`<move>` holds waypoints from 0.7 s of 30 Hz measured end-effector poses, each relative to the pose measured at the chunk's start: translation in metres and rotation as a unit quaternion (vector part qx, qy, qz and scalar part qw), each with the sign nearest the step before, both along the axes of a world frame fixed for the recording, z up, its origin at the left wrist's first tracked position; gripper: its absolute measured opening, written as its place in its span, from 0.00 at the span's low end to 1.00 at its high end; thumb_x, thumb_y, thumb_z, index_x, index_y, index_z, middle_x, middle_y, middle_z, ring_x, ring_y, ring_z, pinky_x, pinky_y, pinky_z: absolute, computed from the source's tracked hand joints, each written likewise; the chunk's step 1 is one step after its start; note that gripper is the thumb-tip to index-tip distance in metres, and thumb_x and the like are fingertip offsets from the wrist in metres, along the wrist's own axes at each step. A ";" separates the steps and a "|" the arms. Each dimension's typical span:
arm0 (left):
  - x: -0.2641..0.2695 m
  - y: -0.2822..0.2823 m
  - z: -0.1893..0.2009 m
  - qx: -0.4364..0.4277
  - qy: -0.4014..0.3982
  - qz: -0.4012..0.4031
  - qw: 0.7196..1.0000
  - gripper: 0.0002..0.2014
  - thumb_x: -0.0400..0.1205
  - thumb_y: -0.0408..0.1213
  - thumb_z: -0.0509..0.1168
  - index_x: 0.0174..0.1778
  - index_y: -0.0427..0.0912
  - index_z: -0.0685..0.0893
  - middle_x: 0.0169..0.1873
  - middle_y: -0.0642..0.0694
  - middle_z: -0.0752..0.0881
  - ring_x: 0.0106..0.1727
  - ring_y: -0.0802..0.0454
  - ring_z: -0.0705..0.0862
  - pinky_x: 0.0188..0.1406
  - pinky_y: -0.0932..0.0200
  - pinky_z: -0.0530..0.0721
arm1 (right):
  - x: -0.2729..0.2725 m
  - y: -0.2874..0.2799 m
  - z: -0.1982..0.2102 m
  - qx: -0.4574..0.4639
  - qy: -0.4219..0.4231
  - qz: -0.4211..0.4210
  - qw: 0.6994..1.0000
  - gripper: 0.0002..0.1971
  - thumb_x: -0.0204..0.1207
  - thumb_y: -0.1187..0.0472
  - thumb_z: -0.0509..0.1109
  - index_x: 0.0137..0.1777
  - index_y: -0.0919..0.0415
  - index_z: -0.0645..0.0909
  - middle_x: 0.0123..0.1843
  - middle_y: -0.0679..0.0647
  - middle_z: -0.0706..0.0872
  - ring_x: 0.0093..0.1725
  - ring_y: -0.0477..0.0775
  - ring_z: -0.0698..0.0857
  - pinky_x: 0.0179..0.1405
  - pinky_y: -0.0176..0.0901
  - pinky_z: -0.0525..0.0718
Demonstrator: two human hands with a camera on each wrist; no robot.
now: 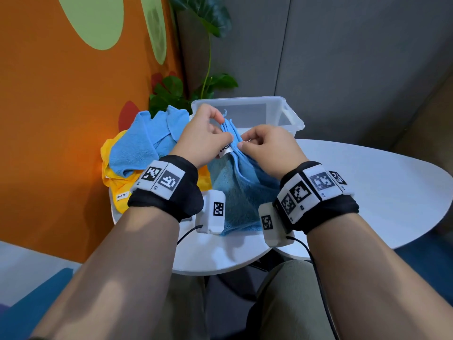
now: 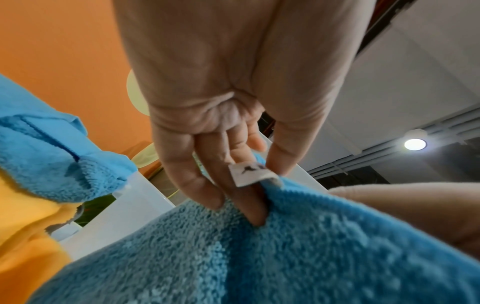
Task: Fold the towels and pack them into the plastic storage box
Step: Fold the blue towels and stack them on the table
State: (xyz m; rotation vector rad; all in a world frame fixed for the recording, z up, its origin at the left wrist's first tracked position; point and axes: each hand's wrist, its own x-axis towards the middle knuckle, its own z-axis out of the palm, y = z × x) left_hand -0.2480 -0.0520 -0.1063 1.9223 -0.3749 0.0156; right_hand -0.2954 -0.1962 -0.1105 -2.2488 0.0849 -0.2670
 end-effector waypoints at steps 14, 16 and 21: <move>0.002 -0.006 0.006 0.119 -0.069 0.045 0.989 0.14 0.73 0.33 0.66 0.48 0.49 0.70 0.37 0.41 0.85 0.37 0.44 0.81 0.36 0.54 0.77 | -0.002 0.003 0.004 -0.033 -0.050 0.012 0.998 0.02 0.78 0.56 0.69 0.46 0.50 0.83 0.41 0.42 0.85 0.44 0.44 0.81 0.46 0.35 0.76; 0.001 -0.007 0.007 0.104 -0.057 0.039 0.992 0.13 0.75 0.32 0.65 0.50 0.49 0.70 0.32 0.43 0.85 0.32 0.49 0.81 0.32 0.57 0.77 | -0.002 0.002 0.003 -0.029 -0.045 0.017 0.998 0.04 0.78 0.54 0.69 0.48 0.51 0.83 0.44 0.43 0.85 0.46 0.44 0.82 0.48 0.37 0.77; -0.003 -0.007 0.011 0.044 -0.016 0.009 0.999 0.14 0.77 0.27 0.60 0.51 0.51 0.70 0.30 0.37 0.82 0.38 0.37 0.86 0.42 0.42 0.88 | -0.004 0.002 0.003 -0.069 -0.024 0.043 0.996 0.15 0.68 0.58 0.77 0.49 0.52 0.74 0.50 0.48 0.80 0.46 0.48 0.80 0.47 0.42 0.80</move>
